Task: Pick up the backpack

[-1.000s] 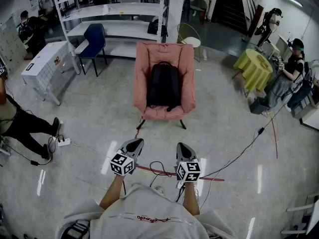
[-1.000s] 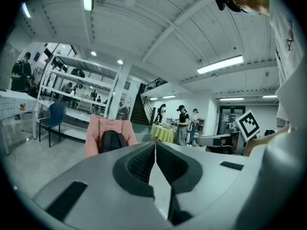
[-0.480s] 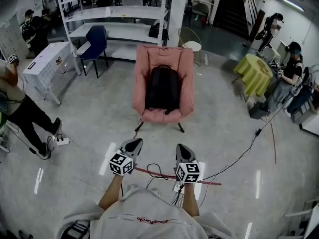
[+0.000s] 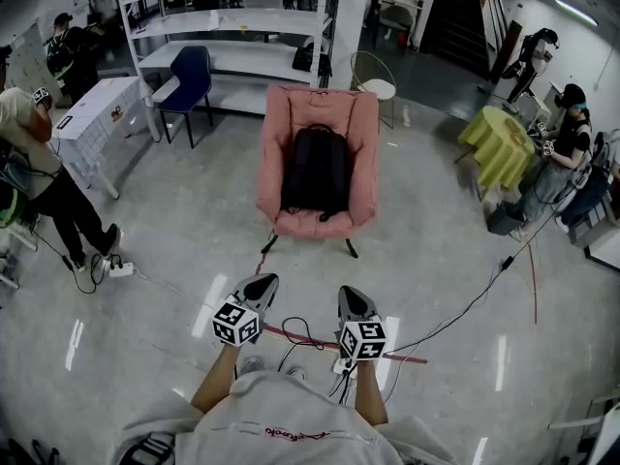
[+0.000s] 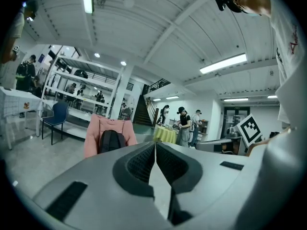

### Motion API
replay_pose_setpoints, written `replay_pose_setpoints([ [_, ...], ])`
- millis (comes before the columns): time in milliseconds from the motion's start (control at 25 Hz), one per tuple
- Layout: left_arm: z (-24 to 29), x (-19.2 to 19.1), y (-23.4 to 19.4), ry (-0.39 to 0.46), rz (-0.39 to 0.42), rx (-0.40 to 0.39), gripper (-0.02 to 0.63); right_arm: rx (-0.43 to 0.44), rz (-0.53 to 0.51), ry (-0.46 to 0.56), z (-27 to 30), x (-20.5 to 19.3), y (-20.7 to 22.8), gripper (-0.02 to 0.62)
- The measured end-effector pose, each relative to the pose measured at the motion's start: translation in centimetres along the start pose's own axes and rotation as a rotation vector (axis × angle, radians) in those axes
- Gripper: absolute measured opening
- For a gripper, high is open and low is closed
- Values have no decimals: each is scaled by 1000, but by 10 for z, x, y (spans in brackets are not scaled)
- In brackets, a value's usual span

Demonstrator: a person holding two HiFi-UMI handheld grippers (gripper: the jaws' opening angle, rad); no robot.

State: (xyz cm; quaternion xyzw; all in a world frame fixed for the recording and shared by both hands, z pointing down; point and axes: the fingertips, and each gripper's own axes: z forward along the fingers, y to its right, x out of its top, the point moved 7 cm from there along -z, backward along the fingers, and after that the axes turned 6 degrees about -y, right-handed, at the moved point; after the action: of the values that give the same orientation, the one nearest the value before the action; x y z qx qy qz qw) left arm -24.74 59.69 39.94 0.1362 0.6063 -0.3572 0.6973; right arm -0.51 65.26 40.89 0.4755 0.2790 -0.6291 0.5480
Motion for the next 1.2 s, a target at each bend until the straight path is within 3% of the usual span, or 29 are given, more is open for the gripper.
replay_pose_setpoints([
  [320, 17, 1, 8, 8, -13, -1, 17, 16, 7, 2, 1, 0, 14, 18],
  [720, 44, 5, 9, -17, 53, -4, 17, 11, 19, 19, 12, 7, 30, 18],
  [1200, 86, 15, -31, -10, 39, -24, 17, 11, 21, 22, 65, 21, 45, 18],
])
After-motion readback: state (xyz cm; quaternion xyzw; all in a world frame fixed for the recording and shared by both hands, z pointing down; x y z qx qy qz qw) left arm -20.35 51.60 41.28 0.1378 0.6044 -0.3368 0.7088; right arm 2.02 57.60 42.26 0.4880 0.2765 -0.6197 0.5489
